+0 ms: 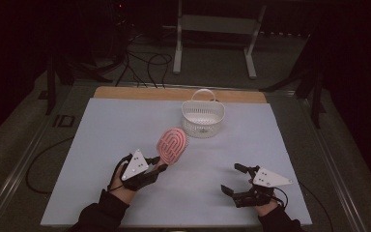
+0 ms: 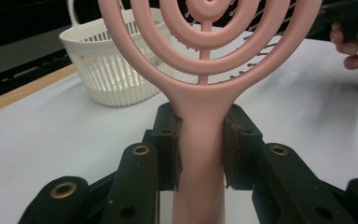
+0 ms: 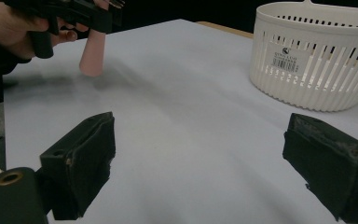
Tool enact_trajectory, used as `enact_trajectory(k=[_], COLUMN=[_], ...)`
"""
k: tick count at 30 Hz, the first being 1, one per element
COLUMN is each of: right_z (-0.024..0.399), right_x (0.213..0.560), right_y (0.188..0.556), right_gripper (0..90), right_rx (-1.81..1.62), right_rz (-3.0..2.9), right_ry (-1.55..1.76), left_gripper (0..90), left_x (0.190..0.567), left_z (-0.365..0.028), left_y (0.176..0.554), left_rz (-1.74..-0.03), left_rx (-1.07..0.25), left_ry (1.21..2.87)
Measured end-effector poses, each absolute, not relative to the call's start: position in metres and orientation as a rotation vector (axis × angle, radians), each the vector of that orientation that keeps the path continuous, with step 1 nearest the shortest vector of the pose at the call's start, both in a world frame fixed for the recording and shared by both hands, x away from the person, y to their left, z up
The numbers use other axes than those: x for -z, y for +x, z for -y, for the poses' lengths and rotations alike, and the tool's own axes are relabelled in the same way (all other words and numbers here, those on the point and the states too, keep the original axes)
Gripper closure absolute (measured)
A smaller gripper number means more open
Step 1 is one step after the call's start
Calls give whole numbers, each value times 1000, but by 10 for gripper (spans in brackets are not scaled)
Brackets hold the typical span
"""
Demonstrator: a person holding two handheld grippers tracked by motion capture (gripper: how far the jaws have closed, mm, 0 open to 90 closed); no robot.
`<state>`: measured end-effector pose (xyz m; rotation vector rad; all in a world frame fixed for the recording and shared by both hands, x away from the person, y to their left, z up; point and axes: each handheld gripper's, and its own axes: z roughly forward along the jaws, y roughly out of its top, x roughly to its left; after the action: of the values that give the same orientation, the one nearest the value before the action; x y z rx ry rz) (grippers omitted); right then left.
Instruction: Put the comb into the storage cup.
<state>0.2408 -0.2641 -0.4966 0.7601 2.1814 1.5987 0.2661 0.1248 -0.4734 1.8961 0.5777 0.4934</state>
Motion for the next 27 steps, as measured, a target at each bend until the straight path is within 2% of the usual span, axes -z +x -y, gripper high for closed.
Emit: enact_trajectory(k=[12, 27], right_z=[264, 259], right_x=[491, 459], right_y=[242, 239], right_gripper=[93, 93], right_rx=[-1597, -1568], right_rz=[-2174, -2137], right_ry=[792, 786], left_gripper=[707, 707], left_x=[477, 475], left_z=[-131, -136], left_y=[266, 265], left_rz=[-609, -632], left_rx=[-492, -495], left_ry=[1884, 1869])
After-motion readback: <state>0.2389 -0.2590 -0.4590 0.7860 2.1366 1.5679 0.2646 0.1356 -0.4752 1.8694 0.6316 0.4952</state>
